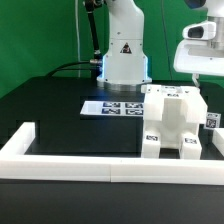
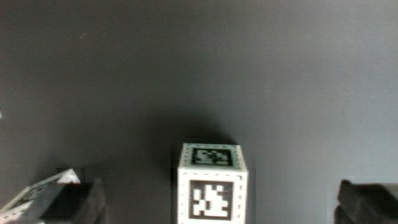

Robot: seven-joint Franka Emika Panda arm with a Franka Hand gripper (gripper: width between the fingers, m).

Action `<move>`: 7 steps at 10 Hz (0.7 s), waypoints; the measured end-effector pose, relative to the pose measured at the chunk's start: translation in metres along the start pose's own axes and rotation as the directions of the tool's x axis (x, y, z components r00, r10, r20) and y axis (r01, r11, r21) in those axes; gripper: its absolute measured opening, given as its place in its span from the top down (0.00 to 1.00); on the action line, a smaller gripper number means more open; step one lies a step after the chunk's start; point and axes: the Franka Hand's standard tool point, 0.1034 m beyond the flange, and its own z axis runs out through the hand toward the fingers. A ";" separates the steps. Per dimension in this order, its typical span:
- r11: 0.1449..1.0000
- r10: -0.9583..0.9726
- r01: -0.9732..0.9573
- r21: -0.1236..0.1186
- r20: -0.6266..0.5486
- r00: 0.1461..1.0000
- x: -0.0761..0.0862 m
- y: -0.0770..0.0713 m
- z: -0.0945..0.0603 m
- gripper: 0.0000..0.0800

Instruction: Assemble chair

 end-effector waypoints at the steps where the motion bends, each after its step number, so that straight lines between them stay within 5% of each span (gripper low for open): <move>1: 1.000 -0.015 0.015 -0.004 0.002 1.000 0.001 0.004 0.001 0.19; 7: 0.996 -0.085 0.085 -0.012 -0.008 0.996 0.028 0.031 -0.002 0.19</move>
Offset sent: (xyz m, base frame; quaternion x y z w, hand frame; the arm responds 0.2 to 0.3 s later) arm 0.0085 -0.0255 -0.0020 -0.0001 0.0064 -0.0299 0.9995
